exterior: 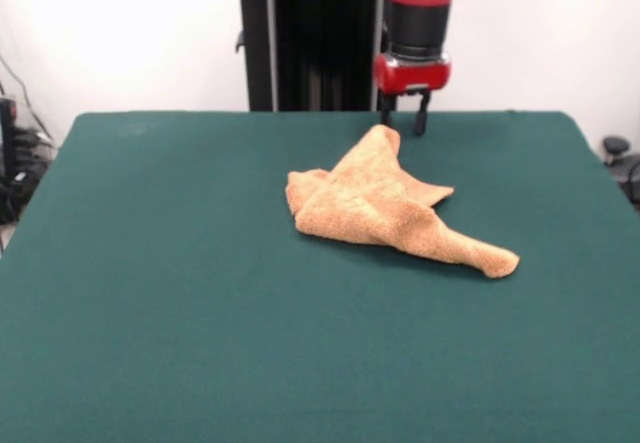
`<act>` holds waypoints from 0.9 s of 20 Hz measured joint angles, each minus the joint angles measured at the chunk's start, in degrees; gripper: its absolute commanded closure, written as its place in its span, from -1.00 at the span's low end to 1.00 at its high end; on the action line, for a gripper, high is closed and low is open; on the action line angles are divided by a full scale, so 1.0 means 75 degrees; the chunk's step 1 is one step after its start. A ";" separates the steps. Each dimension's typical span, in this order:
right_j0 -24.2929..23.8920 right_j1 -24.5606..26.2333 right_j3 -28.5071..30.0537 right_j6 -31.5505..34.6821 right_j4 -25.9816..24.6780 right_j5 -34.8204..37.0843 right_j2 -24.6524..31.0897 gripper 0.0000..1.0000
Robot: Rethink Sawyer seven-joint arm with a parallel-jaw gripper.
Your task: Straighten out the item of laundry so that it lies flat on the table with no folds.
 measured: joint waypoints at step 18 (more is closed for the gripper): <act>0.0360 -0.4463 0.0463 0.0000 0.0739 0.5577 -0.0123 -1.00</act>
